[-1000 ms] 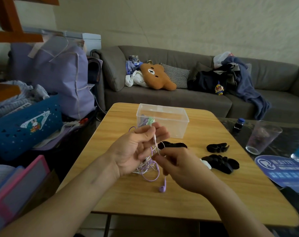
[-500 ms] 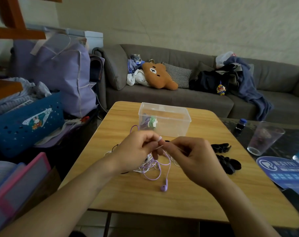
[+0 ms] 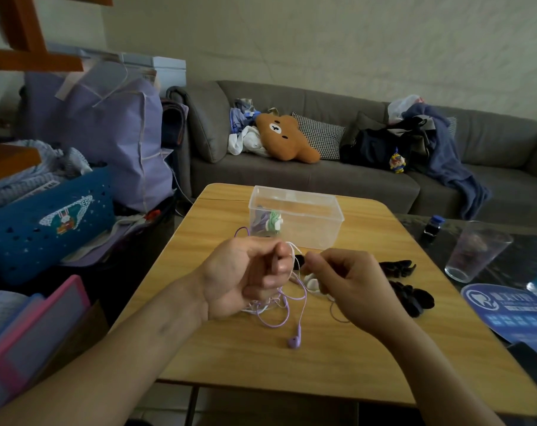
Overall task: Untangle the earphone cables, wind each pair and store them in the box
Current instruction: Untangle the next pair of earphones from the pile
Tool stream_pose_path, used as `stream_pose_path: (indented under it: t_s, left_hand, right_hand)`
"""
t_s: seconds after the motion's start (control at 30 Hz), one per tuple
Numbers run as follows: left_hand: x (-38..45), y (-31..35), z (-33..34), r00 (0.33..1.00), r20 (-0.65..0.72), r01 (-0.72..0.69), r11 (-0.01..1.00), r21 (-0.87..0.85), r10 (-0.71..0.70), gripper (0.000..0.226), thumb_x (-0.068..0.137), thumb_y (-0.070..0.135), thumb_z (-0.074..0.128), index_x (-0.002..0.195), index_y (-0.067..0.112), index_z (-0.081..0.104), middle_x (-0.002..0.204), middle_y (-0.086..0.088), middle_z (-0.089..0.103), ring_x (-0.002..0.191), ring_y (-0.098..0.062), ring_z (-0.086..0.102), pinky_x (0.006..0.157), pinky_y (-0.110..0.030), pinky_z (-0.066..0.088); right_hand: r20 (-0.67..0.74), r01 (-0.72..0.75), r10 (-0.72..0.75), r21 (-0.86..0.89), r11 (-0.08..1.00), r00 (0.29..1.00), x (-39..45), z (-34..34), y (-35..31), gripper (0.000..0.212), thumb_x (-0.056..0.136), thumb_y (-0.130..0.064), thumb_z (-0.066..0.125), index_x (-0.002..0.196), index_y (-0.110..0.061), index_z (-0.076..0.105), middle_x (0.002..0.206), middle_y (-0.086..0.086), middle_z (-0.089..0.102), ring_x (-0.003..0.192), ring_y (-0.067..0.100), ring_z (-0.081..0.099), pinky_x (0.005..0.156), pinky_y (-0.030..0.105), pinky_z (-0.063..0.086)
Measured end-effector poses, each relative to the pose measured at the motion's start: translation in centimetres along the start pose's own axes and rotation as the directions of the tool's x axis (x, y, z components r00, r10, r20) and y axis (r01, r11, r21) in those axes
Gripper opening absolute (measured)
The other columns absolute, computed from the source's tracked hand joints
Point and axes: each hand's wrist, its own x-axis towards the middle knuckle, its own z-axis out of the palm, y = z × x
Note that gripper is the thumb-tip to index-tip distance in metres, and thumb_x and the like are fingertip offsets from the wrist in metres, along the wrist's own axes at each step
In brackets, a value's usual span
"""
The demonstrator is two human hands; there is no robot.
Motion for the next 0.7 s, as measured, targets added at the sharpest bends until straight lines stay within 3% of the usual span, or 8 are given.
stream_pose_path:
  t_s: [0.1,0.2,0.27,0.33,0.4,0.47,0.57,0.7]
  left_hand:
    - [0.0,0.2,0.2,0.99,-0.103,-0.112,0.98,-0.162,0.096,0.02,0.094,0.017,0.037,0.076,0.014,0.046,0.072,-0.007,0.062,0.055,-0.015,0.059,0.042,-0.021,0.01]
    - [0.3,0.4,-0.1,0.939,-0.251,-0.277,0.949,-0.151,0.234,0.028,0.104,0.013,0.031,0.089,0.01,0.054,0.096,-0.014,0.072,0.076,-0.019,0.071,0.04,-0.02,0.015]
    - [0.3,0.3,-0.1,0.892,-0.31,-0.347,0.938,-0.007,0.328,0.023,0.104,0.008,0.036,0.101,0.005,0.058,0.103,-0.015,0.073,0.08,-0.02,0.072,0.037,-0.016,0.02]
    - [0.3,0.0,-0.3,0.838,-0.328,-0.374,0.897,0.237,0.436,0.02,0.102,0.003,0.043,0.105,0.001,0.063,0.099,-0.017,0.073,0.076,-0.019,0.071,0.038,-0.015,0.035]
    - [0.3,-0.3,-0.5,0.789,-0.274,-0.371,0.781,0.503,0.551,0.018,0.1,0.002,0.05,0.104,0.001,0.067,0.093,-0.015,0.075,0.074,-0.021,0.072,0.057,-0.02,0.054]
    - [0.3,-0.8,-0.6,0.8,-0.186,-0.332,0.679,0.655,0.57,0.016,0.099,0.004,0.054,0.102,0.003,0.069,0.089,-0.011,0.076,0.078,-0.026,0.073,0.073,-0.031,0.06]
    - [0.3,-1.3,-0.7,0.864,-0.135,-0.238,0.632,0.737,0.484,0.016,0.1,0.011,0.055,0.098,0.009,0.071,0.088,-0.011,0.074,0.085,-0.031,0.071,0.076,-0.042,0.058]
    - [0.0,-1.1,-0.5,0.921,-0.089,-0.185,0.627,0.757,0.379,0.027,0.103,0.018,0.05,0.083,0.006,0.063,0.066,-0.004,0.061,0.061,-0.019,0.053,0.062,-0.034,0.045]
  right_hand:
    - [0.1,-0.012,0.018,-0.055,0.998,0.995,-0.2,1.3,-0.4,0.033,0.1,-0.042,0.05,0.081,-0.025,0.072,0.055,-0.005,0.056,0.048,0.008,0.045,0.049,0.024,0.037]
    - [0.186,0.072,-0.049,-0.118,0.99,0.981,-0.9,3.2,-1.3,0.029,0.104,-0.036,0.045,0.084,-0.027,0.064,0.06,-0.003,0.055,0.053,0.017,0.051,0.054,0.033,0.043]
    - [0.231,0.13,-0.093,-0.152,0.98,0.969,-1.4,4.2,-1.8,0.028,0.105,-0.035,0.043,0.084,-0.025,0.059,0.063,-0.004,0.054,0.058,0.015,0.054,0.059,0.039,0.045]
    - [0.261,0.168,-0.118,-0.18,0.969,0.958,-1.7,4.6,-1.8,0.028,0.105,-0.035,0.043,0.089,-0.018,0.06,0.063,-0.006,0.051,0.059,0.011,0.05,0.06,0.036,0.042]
    - [0.267,0.2,-0.148,-0.179,0.963,0.952,-1.8,4.8,-2.0,0.03,0.104,-0.036,0.045,0.087,-0.015,0.058,0.062,-0.007,0.049,0.058,0.01,0.046,0.055,0.029,0.036]
    - [0.245,0.243,-0.201,-0.154,0.958,0.948,-1.8,4.5,-2.3,0.031,0.103,-0.034,0.049,0.079,-0.016,0.055,0.058,-0.008,0.045,0.055,0.011,0.043,0.051,0.024,0.03]
    - [0.192,0.236,-0.214,-0.1,0.966,0.958,-1.6,3.5,-2.3,0.029,0.1,-0.03,0.055,0.075,-0.018,0.063,0.052,-0.009,0.044,0.049,0.01,0.04,0.048,0.028,0.033]
    - [0.047,0.215,-0.212,-0.092,0.972,0.976,-1.1,1.7,-2.0,0.021,0.095,-0.034,0.064,0.077,-0.028,0.074,0.049,-0.006,0.047,0.046,0.006,0.036,0.047,0.018,0.028]
